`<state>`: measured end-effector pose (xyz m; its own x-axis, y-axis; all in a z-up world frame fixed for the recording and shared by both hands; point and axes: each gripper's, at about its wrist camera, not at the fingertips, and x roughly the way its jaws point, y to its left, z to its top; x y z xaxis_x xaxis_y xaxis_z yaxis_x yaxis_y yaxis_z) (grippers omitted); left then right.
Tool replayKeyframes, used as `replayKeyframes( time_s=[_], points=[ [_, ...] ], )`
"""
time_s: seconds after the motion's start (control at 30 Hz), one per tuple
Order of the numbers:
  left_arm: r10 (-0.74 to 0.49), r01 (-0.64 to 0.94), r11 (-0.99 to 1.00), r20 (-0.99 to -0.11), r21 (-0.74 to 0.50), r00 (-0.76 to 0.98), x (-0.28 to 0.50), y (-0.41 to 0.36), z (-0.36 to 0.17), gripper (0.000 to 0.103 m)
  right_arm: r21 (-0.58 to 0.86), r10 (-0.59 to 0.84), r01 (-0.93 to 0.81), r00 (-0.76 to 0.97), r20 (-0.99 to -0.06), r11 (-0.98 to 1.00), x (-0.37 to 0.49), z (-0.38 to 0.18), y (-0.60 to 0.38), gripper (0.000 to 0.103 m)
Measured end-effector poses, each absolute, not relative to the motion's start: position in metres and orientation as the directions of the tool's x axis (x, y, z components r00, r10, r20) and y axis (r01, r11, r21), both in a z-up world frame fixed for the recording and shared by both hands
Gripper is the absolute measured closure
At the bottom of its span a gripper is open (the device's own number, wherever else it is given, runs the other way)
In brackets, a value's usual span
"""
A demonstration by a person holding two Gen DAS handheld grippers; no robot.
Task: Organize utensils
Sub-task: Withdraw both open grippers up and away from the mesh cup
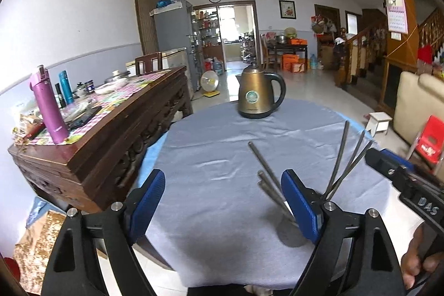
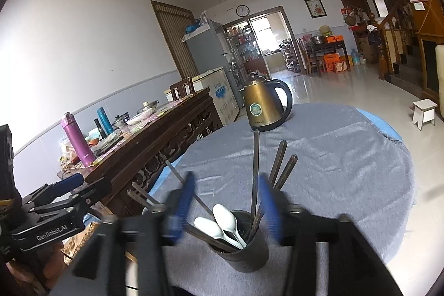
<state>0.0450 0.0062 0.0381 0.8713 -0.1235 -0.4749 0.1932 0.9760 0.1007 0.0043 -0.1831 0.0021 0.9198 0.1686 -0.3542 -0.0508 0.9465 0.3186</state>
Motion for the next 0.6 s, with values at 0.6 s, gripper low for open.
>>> replayKeyframes(
  time_s=[0.6],
  points=[
    [0.005, 0.063, 0.991, -0.511, 0.116, 0.86, 0.033, 0.023, 0.027, 0.006, 0.243, 0.115, 0.007, 0.867, -0.484, 0.97, -0.017, -0.003, -0.166, 0.04]
  ],
)
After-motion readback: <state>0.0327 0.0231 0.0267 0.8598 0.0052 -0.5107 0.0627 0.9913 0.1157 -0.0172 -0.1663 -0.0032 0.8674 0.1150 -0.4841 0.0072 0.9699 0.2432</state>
